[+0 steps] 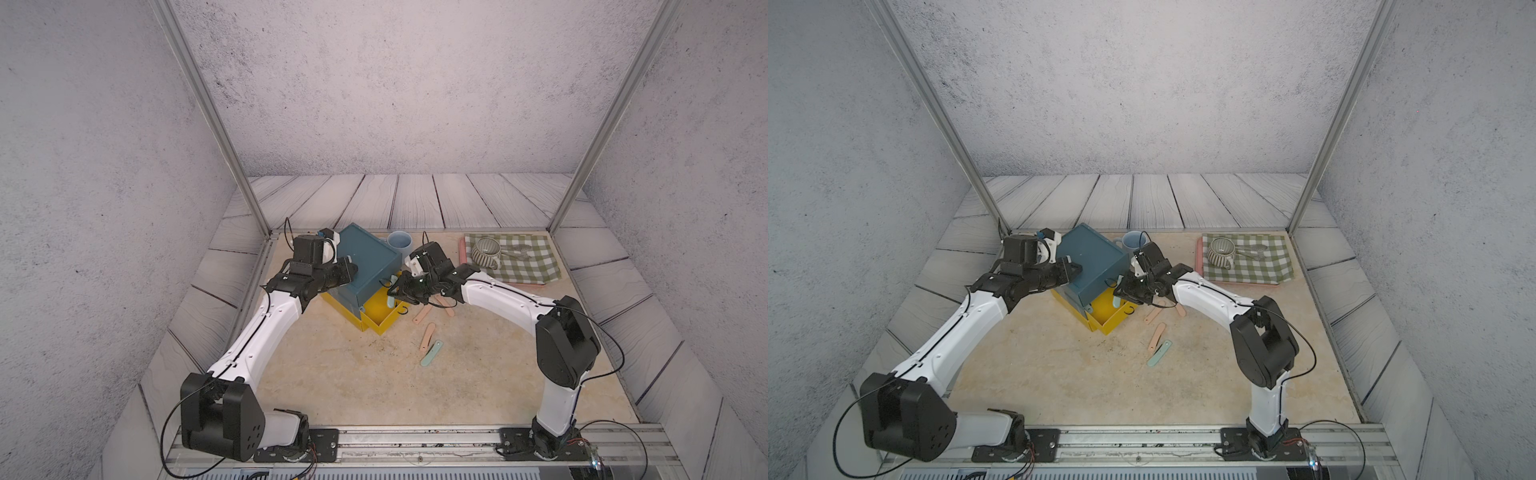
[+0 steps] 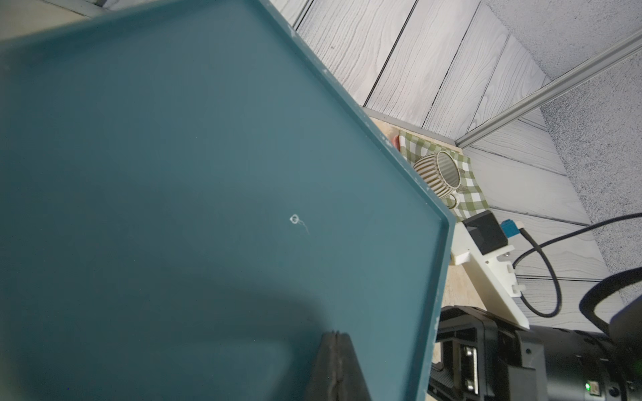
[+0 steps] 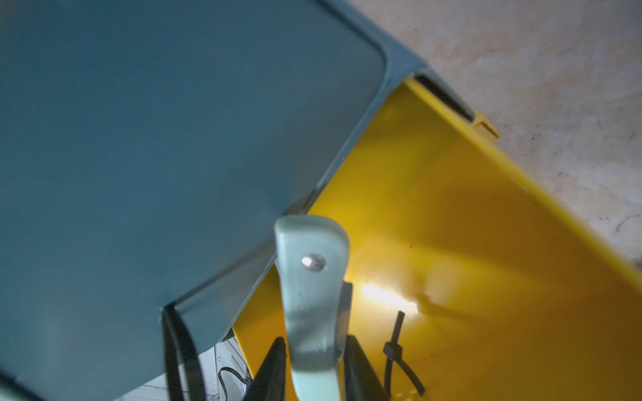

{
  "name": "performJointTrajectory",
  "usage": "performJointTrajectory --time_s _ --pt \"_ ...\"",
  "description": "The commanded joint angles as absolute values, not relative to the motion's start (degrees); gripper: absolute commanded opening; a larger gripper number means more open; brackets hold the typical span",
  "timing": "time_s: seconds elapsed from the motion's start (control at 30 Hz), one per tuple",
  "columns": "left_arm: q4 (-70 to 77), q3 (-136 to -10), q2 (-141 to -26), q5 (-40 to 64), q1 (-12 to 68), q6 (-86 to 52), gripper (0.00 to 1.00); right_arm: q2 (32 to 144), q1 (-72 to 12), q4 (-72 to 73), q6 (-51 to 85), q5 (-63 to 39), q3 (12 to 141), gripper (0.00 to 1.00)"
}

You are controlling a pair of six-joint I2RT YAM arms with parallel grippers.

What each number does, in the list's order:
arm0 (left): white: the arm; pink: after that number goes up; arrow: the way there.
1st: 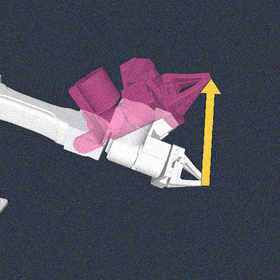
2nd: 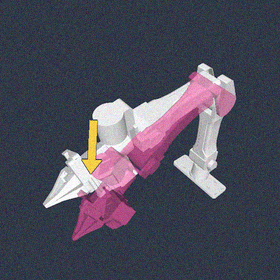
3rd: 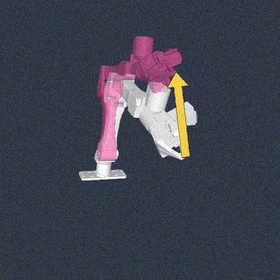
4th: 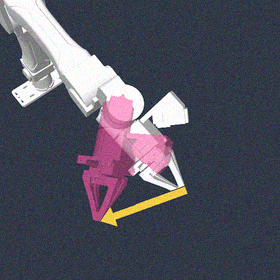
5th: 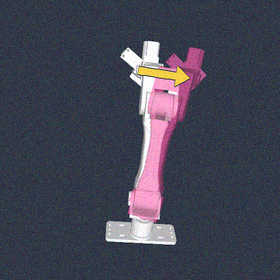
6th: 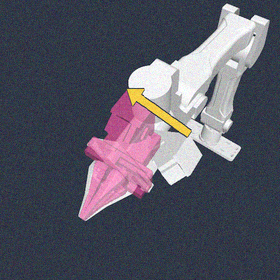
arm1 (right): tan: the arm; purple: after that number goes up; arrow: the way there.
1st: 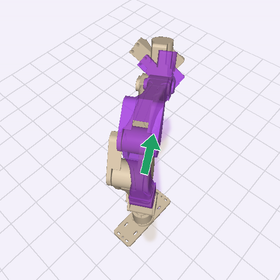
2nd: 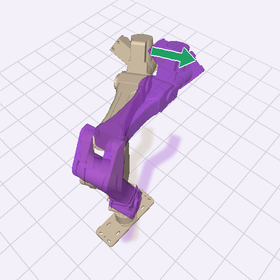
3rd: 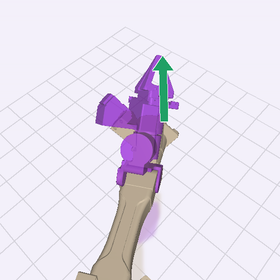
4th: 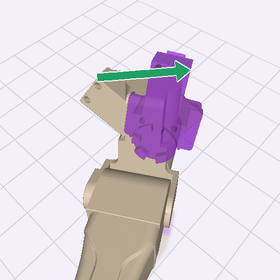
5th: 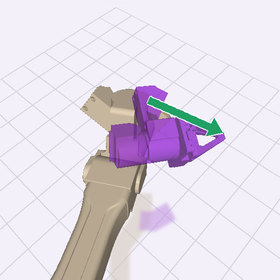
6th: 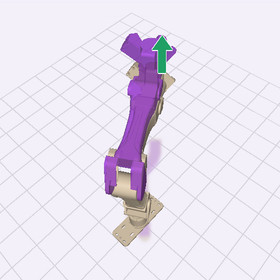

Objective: Place the fruit knives into the drawer by color
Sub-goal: Place the fruit knife in the drawer, then pick up the fruit knife from the center of the board.

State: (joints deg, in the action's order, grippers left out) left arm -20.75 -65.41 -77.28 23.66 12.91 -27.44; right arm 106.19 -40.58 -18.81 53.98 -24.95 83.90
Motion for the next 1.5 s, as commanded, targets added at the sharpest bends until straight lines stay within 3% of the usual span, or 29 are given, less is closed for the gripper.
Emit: performJointTrajectory --time_s 0.0,0.43,0.8,0.97,1.13,1.47 --pt "-28.83 -63.24 -78.4 22.3 12.66 -27.37 0.0 106.61 -41.04 -21.79 52.41 -23.46 85.27 0.36" --pt "-28.71 -63.33 -78.8 22.14 12.66 -27.5 0.0 101.75 -41.53 -29.42 44.0 -21.18 89.58 0.37" --pt "-28.48 -63.36 -78.84 22.36 12.74 -27.85 0.0 88.57 -41.55 -41.44 41.91 -9.65 83.53 0.41" --pt "-28.17 -63.1 -78.66 22.48 12.72 -27.9 0.0 84.38 -41.5 -44.89 48.56 -3.48 73.91 0.41" --pt "-27.29 -62.39 -78.14 22.89 12.66 -28.34 0.0 83.81 -41.49 -41.06 56.13 -3.5 63.51 0.41" --pt "-28.11 -62.74 -75.9 22.45 12.68 -27.91 0.0 90.04 -41.15 -37.02 62.9 -5.72 59.23 0.46"
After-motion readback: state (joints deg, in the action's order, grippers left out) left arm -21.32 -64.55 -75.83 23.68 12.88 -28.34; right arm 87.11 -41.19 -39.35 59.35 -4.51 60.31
